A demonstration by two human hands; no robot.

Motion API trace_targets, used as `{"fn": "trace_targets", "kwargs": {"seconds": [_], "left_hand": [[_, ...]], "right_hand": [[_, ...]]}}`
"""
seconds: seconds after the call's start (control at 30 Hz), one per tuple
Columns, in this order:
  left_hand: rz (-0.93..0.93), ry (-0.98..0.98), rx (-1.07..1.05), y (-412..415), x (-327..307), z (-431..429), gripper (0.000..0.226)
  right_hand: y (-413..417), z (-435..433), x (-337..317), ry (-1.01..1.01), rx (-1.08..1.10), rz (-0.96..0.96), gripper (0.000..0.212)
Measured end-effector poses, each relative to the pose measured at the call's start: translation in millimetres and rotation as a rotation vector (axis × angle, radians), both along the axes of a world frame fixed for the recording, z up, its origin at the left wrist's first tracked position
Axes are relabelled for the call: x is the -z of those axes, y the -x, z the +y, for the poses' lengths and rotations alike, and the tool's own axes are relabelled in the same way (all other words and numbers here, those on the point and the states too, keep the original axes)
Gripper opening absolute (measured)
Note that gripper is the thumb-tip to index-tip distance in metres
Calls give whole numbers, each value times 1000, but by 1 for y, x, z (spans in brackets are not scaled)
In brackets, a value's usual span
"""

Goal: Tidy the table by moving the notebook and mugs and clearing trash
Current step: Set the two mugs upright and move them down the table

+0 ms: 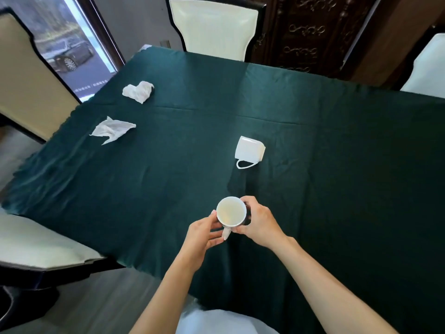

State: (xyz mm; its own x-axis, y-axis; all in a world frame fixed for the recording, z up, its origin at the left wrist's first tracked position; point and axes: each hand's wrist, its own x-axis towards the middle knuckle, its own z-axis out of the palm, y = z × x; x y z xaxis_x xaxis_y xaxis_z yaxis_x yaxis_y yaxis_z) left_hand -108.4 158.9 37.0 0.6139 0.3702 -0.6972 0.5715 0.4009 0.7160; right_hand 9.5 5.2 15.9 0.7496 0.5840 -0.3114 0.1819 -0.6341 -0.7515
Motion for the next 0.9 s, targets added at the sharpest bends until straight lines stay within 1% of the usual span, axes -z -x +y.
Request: {"fn": "trace_targets", "kwargs": {"seconds": [0.27,0.43,0.5,0.63,0.7,0.77,0.9], "left_hand": [[9,-45,16,4,-7,-14,34],[37,-44,41,1,-7,-9,37],[71,-57,56,-2,-5,-5,39],[161,-185,115,-15,4,8,45],[193,-249,142,-27,9,20,46],[198,-266,166,-44,12,32,45],[163,-249,199,-89,11,57,39]], "right_hand": [[3,-8,1,-43,-29,33,73],[3,-9,3,-31,-22,59,76],[0,-9,5,-11,-26,98,77],[-15,-7,8,76,-55,212,79],[-26,-3,9,132,-66,225,77],[-39,2,9,170,-41,206,69],[-71,20,-1,188,75,88,55]]}}
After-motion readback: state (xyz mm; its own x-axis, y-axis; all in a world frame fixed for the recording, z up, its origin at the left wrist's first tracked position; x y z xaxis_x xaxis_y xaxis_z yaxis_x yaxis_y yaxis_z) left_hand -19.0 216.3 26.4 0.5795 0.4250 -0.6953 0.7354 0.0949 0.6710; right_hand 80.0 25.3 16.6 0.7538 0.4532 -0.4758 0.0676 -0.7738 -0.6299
